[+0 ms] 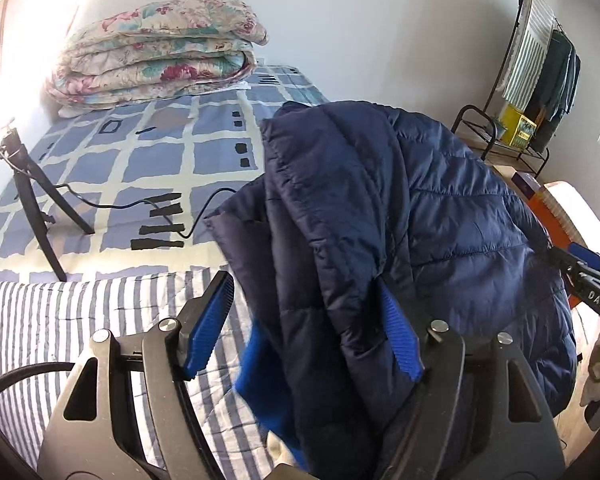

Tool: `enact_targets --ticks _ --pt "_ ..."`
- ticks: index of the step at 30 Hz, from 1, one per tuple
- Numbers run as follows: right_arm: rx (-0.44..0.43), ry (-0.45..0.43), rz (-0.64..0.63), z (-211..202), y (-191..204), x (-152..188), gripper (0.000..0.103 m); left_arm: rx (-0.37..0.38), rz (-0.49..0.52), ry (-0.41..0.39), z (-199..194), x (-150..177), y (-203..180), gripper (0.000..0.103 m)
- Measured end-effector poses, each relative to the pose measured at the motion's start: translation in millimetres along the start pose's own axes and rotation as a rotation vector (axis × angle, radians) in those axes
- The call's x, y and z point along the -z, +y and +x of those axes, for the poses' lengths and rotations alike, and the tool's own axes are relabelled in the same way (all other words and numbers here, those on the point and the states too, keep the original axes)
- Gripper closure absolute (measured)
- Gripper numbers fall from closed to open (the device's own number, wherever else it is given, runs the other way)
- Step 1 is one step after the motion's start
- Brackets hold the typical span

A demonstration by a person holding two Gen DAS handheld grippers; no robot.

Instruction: Fold large clothes

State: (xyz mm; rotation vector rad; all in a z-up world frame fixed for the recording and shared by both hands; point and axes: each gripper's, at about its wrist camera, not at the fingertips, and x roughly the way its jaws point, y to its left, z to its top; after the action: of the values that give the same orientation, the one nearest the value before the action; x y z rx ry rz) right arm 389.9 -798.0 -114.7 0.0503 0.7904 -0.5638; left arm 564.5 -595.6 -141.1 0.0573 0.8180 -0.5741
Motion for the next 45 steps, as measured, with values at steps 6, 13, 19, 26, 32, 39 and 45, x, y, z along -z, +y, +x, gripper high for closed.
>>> enact_targets --ticks 6,13,19,26,32,39,45 --pt "0.007 -0.023 0.024 -28.7 -6.1 3.7 0.047 0.002 -0.016 -0.010 -23.2 7.0 7.2 0.029" --pt "-0.012 -0.071 0.044 -94.3 -8.7 10.9 0.046 0.005 -0.024 -0.049 -97.8 19.9 24.5 0.029" --pt "-0.045 -0.126 0.049 -177.1 -5.0 16.4 0.043 0.012 -0.033 -0.104 -190.9 34.2 46.7 0.029" --pt "-0.080 -0.183 -0.017 -278.4 23.0 26.2 0.041 0.017 -0.029 -0.169 -305.3 58.6 68.9 0.029" --pt "-0.120 -0.209 -0.003 -363.9 50.2 49.0 0.041 0.024 0.026 -0.223 -404.8 97.2 80.5 0.029" --pt "-0.168 -0.234 -0.034 -450.3 92.9 105.2 0.040 0.065 0.059 -0.282 -499.8 153.9 90.9 0.029" --pt "-0.186 -0.299 -0.075 -506.4 121.2 165.2 0.032 0.061 0.094 -0.301 -551.7 219.6 93.1 0.018"
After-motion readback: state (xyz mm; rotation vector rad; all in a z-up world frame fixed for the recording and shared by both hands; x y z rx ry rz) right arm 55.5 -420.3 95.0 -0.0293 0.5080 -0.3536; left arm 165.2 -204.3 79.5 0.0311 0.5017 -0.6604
